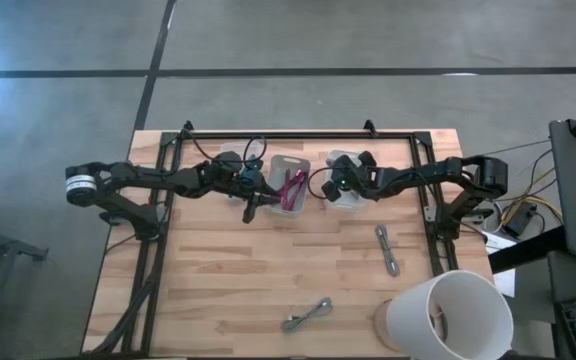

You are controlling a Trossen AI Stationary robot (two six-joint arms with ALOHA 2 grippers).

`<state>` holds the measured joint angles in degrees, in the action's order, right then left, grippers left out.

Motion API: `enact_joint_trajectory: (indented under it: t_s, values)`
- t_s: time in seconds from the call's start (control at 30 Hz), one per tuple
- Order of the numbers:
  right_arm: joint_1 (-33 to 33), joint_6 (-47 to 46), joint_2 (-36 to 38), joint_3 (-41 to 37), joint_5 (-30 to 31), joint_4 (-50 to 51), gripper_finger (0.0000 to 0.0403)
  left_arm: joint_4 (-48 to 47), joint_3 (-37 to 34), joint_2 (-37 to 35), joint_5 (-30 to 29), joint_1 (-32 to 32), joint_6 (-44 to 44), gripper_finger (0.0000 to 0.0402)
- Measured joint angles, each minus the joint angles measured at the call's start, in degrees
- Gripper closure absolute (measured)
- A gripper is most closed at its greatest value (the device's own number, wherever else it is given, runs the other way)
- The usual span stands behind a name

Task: Pick & Place USB Port
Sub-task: Put the top left white charger cable into the white bin

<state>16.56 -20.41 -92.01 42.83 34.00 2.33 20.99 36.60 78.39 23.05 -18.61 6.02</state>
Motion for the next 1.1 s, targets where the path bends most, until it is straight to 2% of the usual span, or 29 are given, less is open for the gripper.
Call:
enact_joint_trajectory:
  t_s: [0.2, 0.4, 0.5, 0.73, 0.87, 1.1]
  values:
    - [0.0, 0.1, 0.0, 0.0, 0.2, 0.1, 0.039, 0.0, 0.0, 0.0, 0.0, 0.0, 0.0, 0.0312]
    - [0.0, 0.2, 0.0, 0.0, 4.8, 0.4, 0.039, 0.0, 0.0, 0.0, 0.0, 0.0, 0.0, 0.0312]
    - [0.1, -2.3, 0.0, 0.0, 5.0, 0.4, 0.039, 0.0, 0.0, 0.0, 0.0, 0.0, 0.0, 0.0312]
    - [0.1, -2.1, 0.0, 0.2, 0.6, 0.5, 0.039, 0.0, 0.0, 0.0, 0.0, 0.0, 0.0, 0.0312]
    - [0.3, -1.9, 0.0, 1.1, 0.3, 0.4, 0.039, -0.1, 0.0, 0.0, 0.0, 0.0, -0.1, 0.0312]
    - [0.4, -1.6, 0.0, 2.0, -1.1, 0.4, 0.039, -0.3, 0.0, 0.0, 0.0, 0.0, -5.2, 0.0312]
